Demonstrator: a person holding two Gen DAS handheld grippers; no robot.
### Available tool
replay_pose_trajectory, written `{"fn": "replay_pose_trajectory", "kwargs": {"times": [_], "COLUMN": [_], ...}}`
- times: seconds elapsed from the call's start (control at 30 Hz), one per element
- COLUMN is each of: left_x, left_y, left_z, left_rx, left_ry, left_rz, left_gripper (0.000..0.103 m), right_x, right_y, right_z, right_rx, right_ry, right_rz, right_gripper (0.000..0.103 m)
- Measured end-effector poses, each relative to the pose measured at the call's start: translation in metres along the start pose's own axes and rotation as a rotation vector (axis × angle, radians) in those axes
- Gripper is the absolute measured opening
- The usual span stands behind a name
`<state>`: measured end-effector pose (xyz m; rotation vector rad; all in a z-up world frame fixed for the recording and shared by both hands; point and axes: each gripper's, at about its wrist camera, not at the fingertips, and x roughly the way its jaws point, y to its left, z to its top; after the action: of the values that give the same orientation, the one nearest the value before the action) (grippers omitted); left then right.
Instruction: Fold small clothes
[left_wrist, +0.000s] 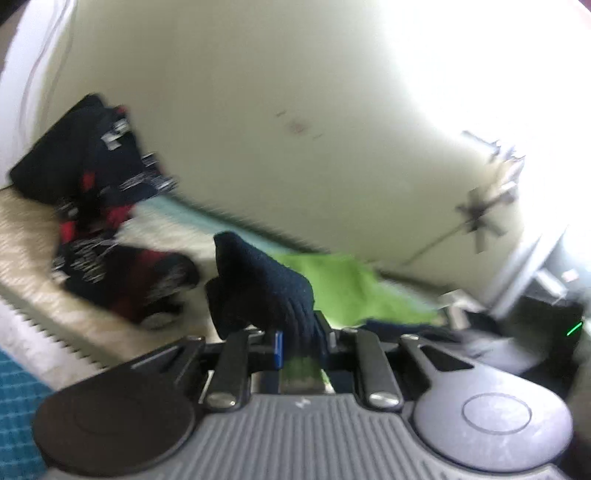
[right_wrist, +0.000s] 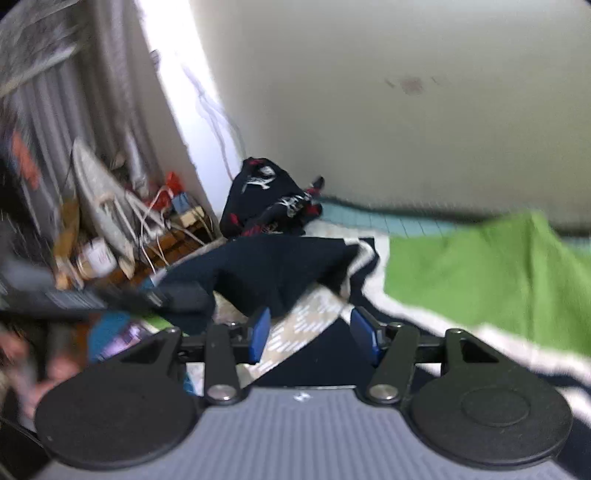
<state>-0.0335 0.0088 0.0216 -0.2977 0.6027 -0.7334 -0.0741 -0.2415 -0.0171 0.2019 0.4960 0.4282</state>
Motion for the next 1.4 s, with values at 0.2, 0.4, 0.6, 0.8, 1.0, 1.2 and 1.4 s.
{"fn": "replay_pose_trajectory", "kwargs": {"times": [0.2,0.4,0.6,0.8,1.0,1.2,1.4], "left_x": [-0.009,-0.010,-0.009,-0.016,-0.029,-0.001,0.018], "left_y": [-0.018,-0.025,-0.030,-0.028,-0.016,0.003,0.009], "left_z": [0.013,0.018,0.021,0.019,0.001,-0.040,-0.045], "left_rx": [-0.020,-0.018,-0.010,0.007,0.047,0.052,0.048], "left_ry": [-0.015,-0.025,-0.029,-0.060,-0.120,0.024,0.085], "left_rz": [-0.098,-0.125,-0.119,-0.118,-0.004,0.129,0.128], "left_gripper": [0.015,0.015,0.015,0.023,0.058,0.059,0.059], "right_x": [0.014,0.028,0.040,0.046,0.038,0.028,-0.002], "right_y": [0.043,0.058,0.070,0.058,0.019,-0.054,-0.094], "right_z": [-0.016,-0.011,0.002,0.023,0.052,0.101,0.122], "right_rx": [-0.300,-0.391,-0.430,-0.362,-0.157,0.176,0.273], "right_ry": [-0.035,-0.144,-0.236,-0.217,-0.172,-0.119,-0.175], "right_rz": [-0.085,-0.133,-0.109,-0.085,-0.114,-0.136,-0.180], "right_gripper": [0.059,0.063,0.053,0.001,0.001,0.001,0.001]}}
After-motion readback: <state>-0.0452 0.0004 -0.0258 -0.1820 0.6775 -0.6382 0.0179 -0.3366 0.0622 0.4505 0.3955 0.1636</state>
